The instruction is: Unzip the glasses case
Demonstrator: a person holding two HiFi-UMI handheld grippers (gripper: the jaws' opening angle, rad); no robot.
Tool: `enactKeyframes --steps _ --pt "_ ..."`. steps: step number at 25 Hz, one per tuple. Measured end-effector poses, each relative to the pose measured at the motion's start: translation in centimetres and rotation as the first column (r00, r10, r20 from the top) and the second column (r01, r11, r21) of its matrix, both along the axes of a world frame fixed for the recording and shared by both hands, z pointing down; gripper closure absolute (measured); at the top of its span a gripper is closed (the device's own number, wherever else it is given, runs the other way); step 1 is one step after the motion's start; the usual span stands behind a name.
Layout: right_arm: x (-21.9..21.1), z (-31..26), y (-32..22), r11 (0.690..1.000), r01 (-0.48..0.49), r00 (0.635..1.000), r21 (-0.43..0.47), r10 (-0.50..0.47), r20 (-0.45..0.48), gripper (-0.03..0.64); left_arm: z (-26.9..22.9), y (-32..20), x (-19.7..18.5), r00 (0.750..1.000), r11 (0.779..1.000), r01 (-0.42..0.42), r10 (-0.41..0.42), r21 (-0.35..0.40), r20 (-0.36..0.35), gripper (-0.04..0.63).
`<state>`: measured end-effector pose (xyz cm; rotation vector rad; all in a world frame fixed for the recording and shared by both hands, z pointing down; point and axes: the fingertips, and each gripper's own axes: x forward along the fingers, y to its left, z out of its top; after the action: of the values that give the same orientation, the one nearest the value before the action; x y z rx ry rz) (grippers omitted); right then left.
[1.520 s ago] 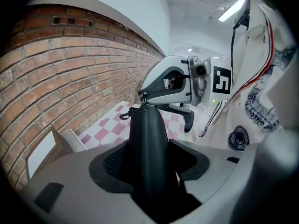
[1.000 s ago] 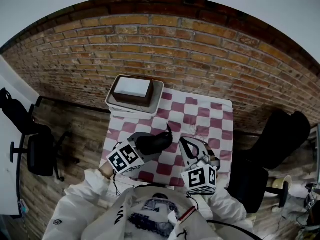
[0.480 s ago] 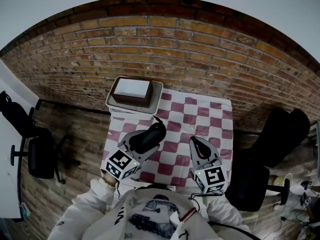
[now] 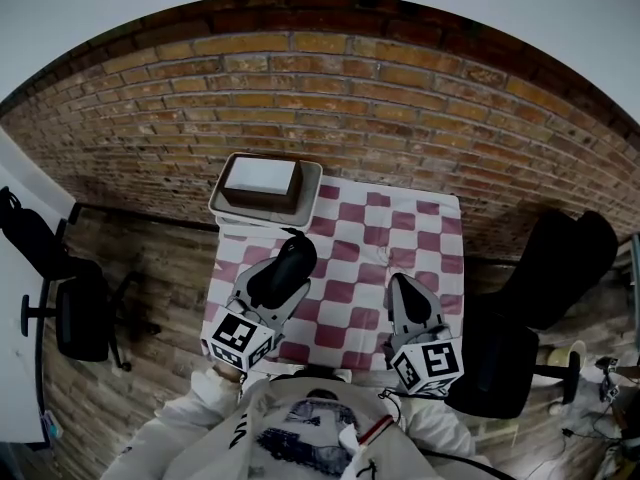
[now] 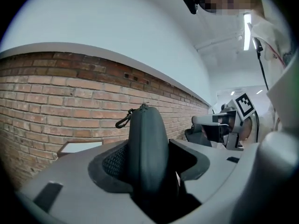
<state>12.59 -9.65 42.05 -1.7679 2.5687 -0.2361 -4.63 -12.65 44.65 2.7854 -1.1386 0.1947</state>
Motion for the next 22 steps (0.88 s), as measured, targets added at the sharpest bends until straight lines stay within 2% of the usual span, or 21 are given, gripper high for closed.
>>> enactKeyframes --steps 11,22 --pt "0.6 -0.3 1.3 0.999 -0.052 0.998 0.011 0.051 0.031 0.603 -2.8 0.7 -1.3 0.991 0.991 0.114 -0.107 0.075 -0.084 0.336" --pt "0.5 -0.9 1.1 0.999 -0.046 0.999 0.025 0.045 0.016 0.603 -2.6 0.3 -0.5 0.988 0.988 0.130 -0.122 0.082 -0.095 0.336"
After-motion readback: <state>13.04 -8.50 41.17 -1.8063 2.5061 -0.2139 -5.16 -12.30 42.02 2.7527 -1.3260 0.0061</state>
